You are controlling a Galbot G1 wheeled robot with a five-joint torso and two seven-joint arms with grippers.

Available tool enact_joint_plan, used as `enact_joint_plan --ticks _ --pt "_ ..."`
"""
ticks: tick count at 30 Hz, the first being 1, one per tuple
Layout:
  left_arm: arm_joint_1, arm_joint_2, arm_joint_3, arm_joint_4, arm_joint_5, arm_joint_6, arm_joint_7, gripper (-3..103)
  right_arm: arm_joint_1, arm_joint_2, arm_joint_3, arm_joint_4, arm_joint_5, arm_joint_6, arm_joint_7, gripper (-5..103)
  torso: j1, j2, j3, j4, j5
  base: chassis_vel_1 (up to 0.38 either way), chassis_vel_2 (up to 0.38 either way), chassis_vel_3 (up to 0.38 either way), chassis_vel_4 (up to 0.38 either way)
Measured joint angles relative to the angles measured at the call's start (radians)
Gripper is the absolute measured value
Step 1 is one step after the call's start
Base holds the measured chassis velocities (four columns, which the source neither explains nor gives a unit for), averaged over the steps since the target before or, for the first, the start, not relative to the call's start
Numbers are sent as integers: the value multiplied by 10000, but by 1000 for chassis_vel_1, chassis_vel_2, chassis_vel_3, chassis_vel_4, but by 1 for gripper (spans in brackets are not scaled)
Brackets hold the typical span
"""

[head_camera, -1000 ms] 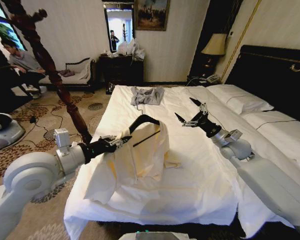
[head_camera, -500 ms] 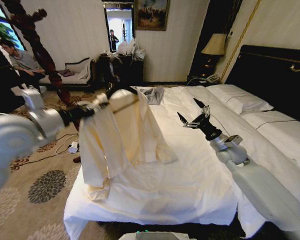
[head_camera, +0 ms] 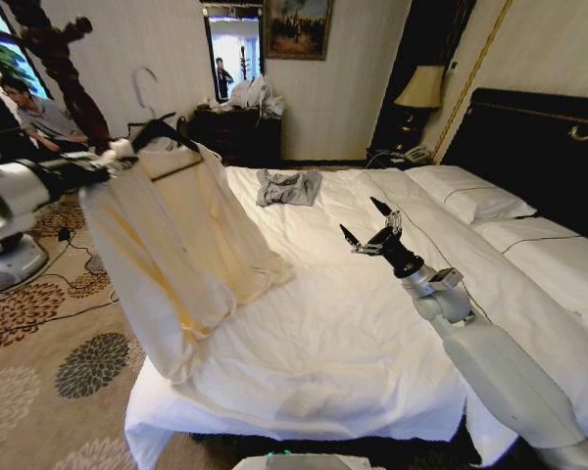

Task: Pick up the clothes from the bed and hang them on the clothes hanger.

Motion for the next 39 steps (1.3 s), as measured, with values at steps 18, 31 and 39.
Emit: enact_joint_plan --ticks 18,31,39 --pt "-5099 -989 3828 3410 348 -1135 1712 19 -46 215 14 -100 -105 48 -24 100 -1 0 1 -2 0 0 0 0 0" --pt "-8519 -2493 6434 5803 1168 -1099 1642 19 -383 79 418 -167 -106 269 -23 100 1 -1 2 1 2 0 0 0 0" --pt "-8927 -2629 6655 6250 1377 -1016 1499 19 -368 113 433 -285 -113 350 -53 100 -2 0 0 4 3 0 0 0 0"
